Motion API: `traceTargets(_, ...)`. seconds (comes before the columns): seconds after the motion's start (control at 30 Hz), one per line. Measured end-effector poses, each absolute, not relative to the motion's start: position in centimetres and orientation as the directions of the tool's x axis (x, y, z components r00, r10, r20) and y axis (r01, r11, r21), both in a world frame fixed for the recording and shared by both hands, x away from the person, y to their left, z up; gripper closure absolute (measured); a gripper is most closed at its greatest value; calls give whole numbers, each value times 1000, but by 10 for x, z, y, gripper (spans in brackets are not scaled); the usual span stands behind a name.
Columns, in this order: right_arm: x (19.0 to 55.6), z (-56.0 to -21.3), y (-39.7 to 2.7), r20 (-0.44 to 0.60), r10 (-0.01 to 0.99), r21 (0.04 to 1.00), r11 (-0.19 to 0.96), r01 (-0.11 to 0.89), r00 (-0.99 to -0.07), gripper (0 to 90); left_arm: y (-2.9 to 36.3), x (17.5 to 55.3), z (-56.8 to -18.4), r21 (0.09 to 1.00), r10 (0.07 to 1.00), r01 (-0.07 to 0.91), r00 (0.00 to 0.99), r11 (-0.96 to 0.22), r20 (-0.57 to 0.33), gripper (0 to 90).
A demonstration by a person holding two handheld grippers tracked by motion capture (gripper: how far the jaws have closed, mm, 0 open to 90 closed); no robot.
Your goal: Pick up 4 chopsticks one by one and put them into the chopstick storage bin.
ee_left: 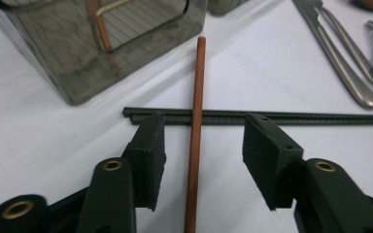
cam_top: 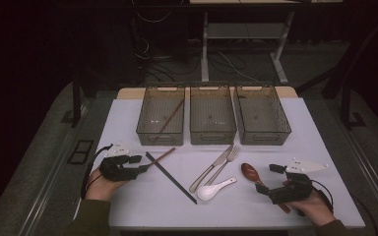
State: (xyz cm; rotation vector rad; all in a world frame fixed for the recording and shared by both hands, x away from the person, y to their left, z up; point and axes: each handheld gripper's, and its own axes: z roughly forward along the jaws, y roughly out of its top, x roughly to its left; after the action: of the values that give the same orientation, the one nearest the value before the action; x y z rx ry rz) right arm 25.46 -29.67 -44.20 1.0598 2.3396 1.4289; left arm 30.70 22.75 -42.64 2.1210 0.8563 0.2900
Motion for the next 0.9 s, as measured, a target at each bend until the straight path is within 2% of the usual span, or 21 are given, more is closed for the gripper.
traceTargets(0.4, 255, -442, -296, 186, 665, 839, 276, 470, -723, 40, 229, 311, -434, 728, 652, 503, 751, -466, -102, 604)
traceTargets(0.9, 256, -442, -296, 186, 666, 839, 275, 470, -722, 40, 225, 315, -441, 696, 638, 497, 767, -519, -72, 706)
